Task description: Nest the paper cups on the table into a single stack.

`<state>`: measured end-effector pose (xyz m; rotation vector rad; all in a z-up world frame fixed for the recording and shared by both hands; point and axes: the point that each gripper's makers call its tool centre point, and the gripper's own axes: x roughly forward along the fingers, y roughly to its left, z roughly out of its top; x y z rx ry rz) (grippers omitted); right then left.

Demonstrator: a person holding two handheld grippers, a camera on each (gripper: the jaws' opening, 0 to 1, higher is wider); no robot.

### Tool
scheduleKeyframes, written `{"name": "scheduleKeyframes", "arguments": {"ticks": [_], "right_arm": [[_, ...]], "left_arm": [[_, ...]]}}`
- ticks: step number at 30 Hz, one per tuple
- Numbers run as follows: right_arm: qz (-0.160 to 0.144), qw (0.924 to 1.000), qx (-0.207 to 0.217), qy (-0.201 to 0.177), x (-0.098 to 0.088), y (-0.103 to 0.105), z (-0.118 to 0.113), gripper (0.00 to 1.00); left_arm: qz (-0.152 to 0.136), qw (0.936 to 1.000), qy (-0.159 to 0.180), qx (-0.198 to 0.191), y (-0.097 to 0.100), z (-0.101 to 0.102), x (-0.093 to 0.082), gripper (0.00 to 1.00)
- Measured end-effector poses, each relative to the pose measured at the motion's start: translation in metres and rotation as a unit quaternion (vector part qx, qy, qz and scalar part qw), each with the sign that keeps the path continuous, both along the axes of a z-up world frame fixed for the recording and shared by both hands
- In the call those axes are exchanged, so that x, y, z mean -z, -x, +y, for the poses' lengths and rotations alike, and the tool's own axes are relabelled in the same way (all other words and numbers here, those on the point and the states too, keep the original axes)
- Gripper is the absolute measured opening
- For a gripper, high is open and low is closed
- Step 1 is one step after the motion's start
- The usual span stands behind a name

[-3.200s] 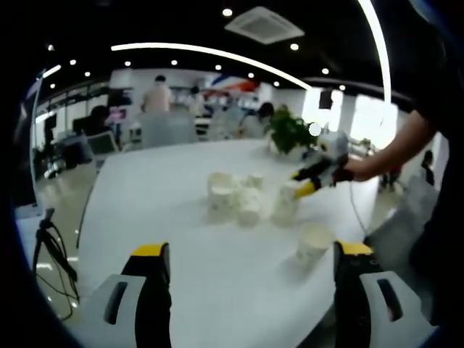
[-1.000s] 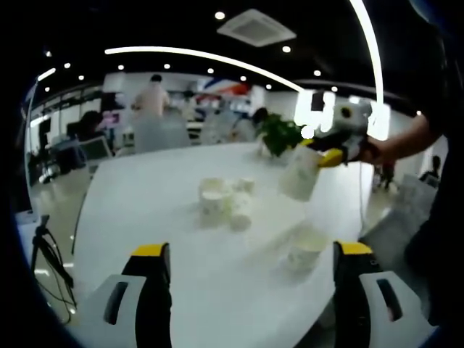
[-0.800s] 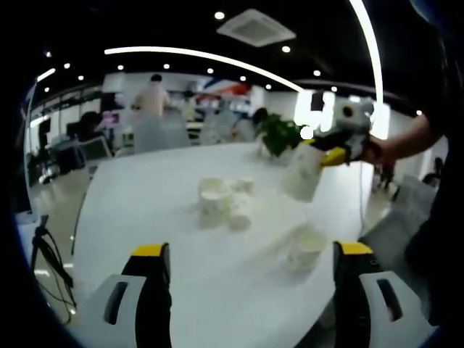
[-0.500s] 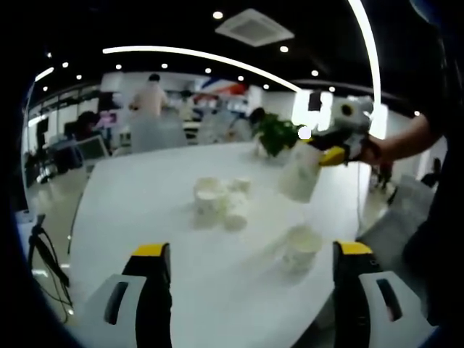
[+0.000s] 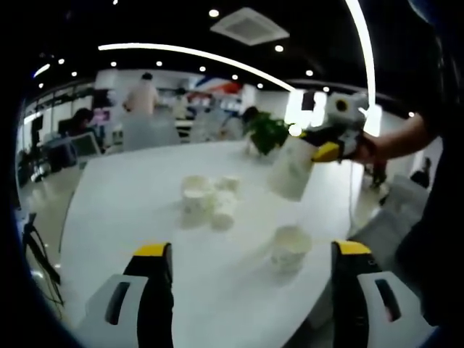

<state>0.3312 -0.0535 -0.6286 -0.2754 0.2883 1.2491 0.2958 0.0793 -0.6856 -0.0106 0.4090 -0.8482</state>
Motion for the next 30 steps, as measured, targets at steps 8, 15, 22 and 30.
{"name": "scheduleKeyframes", "arguments": {"ticks": [8, 15, 22, 30], "right_arm": [[-0.003, 1.0000, -0.003, -0.002, -0.004, 0.003, 0.002, 0.32], [-0.006, 0.9999, -0.009, -0.003, -0.007, 0.007, 0.006, 0.32], [-0.009, 0.9999, -0.011, -0.009, -0.013, 0.009, 0.010, 0.32], [-0.006, 0.9998, -0.014, -0.014, -0.016, 0.010, 0.013, 0.32]], "left_arm": [[0.004, 0.9997, 0.008, 0.024, 0.006, -0.018, 0.001, 0.89], [0.008, 0.9990, 0.013, 0.041, 0.010, -0.031, 0.001, 0.89], [0.010, 0.9976, 0.025, 0.063, 0.010, -0.046, -0.004, 0.86], [0.014, 0.9958, 0.038, 0.082, 0.011, -0.059, -0.008, 0.82]]}}
